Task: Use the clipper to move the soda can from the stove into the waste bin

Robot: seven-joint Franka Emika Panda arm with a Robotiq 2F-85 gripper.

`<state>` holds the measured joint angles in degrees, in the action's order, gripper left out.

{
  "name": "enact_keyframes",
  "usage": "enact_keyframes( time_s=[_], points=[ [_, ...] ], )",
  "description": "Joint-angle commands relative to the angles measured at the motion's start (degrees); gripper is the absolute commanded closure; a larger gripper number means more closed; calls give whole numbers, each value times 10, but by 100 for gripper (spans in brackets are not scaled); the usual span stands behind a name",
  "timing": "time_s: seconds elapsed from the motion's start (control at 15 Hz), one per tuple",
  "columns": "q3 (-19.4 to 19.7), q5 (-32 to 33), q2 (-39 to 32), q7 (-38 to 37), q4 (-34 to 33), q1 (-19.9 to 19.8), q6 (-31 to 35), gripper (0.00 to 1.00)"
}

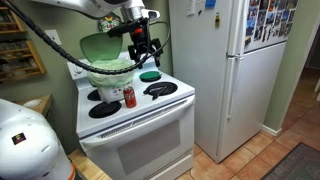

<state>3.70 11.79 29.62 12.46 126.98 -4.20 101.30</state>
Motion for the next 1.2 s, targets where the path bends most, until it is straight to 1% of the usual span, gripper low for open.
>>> enact_keyframes(
  time_s=[0.0, 0.2, 0.27, 0.33, 0.4, 0.47, 0.53, 0.6, 0.67, 0.73, 0.8, 0.87, 1.13],
  points=[
    [6, 3, 0, -3, -1, 7, -2, 0],
    [6, 3, 0, -3, -1, 7, -2, 0],
    [10, 9, -18, -1, -9, 4, 12, 0],
    [20, 18, -40, 4, -14, -2, 48, 0],
    [29, 26, -54, 6, -12, -6, 98, 0],
    [44, 24, -69, 15, -15, -8, 162, 0],
    [62, 2, -97, 19, -16, -10, 211, 0],
    [72, -4, -124, 16, -15, -14, 265, 0],
    [89, -38, -152, 29, -14, -7, 318, 0],
    [61, -6, -99, 9, -4, -16, 256, 0],
    [67, -9, -120, 14, -5, -19, 278, 0],
    [67, -9, -128, 14, -8, -20, 277, 0],
    [58, -8, -111, 12, -11, -18, 269, 0]
  ],
)
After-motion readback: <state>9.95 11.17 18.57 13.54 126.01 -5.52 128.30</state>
